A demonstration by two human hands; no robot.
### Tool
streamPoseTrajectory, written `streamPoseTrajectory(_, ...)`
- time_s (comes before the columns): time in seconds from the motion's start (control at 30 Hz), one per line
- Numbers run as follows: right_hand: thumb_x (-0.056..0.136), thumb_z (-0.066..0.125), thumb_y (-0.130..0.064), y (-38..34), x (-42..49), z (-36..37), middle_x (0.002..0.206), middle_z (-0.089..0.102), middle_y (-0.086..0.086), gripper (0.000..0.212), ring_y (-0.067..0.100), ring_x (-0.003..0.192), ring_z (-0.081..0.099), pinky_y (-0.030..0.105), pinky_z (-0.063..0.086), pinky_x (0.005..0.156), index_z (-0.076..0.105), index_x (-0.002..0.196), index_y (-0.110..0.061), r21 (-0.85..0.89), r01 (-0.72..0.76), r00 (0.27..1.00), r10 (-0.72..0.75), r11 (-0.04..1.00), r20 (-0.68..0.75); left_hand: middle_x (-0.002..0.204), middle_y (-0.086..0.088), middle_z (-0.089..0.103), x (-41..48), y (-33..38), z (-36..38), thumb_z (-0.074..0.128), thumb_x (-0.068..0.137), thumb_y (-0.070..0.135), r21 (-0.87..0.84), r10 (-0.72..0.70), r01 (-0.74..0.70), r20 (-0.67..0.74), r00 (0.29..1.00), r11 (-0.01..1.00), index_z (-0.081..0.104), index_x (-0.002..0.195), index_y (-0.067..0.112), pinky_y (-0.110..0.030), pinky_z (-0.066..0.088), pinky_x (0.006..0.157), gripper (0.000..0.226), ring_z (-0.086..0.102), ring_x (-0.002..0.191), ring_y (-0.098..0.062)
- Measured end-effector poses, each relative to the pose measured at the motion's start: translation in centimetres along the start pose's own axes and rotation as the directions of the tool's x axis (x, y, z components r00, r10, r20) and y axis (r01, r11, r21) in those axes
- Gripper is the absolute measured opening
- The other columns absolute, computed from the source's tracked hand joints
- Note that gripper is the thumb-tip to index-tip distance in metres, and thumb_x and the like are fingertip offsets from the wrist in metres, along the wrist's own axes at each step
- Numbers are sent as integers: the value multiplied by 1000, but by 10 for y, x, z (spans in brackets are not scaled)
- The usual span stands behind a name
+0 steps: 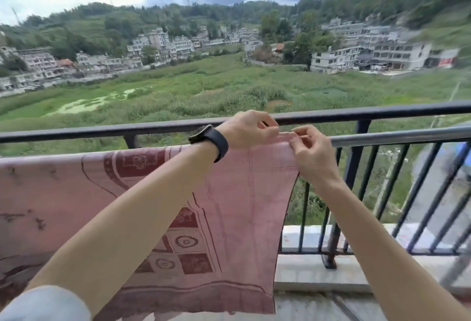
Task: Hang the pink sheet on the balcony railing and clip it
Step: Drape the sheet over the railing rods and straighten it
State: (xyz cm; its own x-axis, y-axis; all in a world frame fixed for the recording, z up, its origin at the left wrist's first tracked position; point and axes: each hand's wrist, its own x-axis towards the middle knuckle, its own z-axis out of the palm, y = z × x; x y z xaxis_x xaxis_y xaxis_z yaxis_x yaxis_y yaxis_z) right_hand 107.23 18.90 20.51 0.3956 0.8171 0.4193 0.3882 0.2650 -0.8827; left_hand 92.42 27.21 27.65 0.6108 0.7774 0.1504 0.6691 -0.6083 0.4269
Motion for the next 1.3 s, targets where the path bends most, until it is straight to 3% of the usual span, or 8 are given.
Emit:
streamPoseTrajectory(0.2,101,55,-28,39,16,-95,80,65,-9,11,5,68,58,17,47,58,64,96,-22,-31,13,980,-18,999,-198,107,12,69,53,72,49,54,92,57,-14,-8,10,114,993,1000,72,106,33,-32,50,94,33,63,101,-11)
streamPoseTrajectory(0.37,101,55,-25,80,26,-183,77,63,-9,10,-1,60,53,14,43,51,63,97,-20,-92,59,978,-76,994,-196,95,15,71,96,144,97,68,83,55,-63,37,-33,58,998,997,73,96,34,-26,53,82,25,65,90,-4)
streamPoseTrajectory(0.53,102,53,-23,109,33,-268,83,61,-13,8,-12,69,53,8,43,63,60,100,-21,-53,89,936,-102,995,-338,93,18,69,128,219,141,68,84,55,-160,114,-111,10,993,981,73,98,33,-15,45,70,26,62,87,4)
streamPoseTrajectory(0.67,101,53,-26,137,37,-327,83,60,-13,11,-5,72,54,10,42,64,60,93,-26,7,16,907,-12,1000,-421,101,12,70,158,267,172,66,86,52,-92,201,-200,2,980,975,72,103,30,-22,49,78,29,63,93,-3)
streamPoseTrajectory(0.83,92,58,-52,181,49,-360,99,72,-2,26,18,95,69,38,58,84,65,99,-29,25,-261,958,262,965,-113,89,6,67,186,296,211,58,86,62,133,192,-200,68,979,971,68,96,23,-36,56,74,41,62,81,-14)
streamPoseTrajectory(1.03,86,65,-53,181,60,-371,87,75,2,24,24,87,72,53,58,84,71,93,-31,-24,-185,983,184,983,-15,69,2,62,208,310,218,58,84,62,101,177,-183,63,982,978,72,82,17,-31,45,56,47,54,62,-17)
streamPoseTrajectory(1.13,92,64,-47,192,62,-373,86,75,0,18,20,84,73,49,60,82,70,89,-31,-19,-182,983,182,983,10,76,8,72,213,309,212,62,81,63,72,187,-188,28,982,979,76,82,28,-32,59,65,37,65,71,-10)
streamPoseTrajectory(1.3,92,62,-52,209,65,-372,96,72,-5,28,15,89,71,40,58,83,67,100,-25,-104,-171,975,183,980,125,77,16,74,214,322,216,73,81,45,53,266,-261,-138,954,964,80,81,33,-32,60,73,14,68,75,-2)
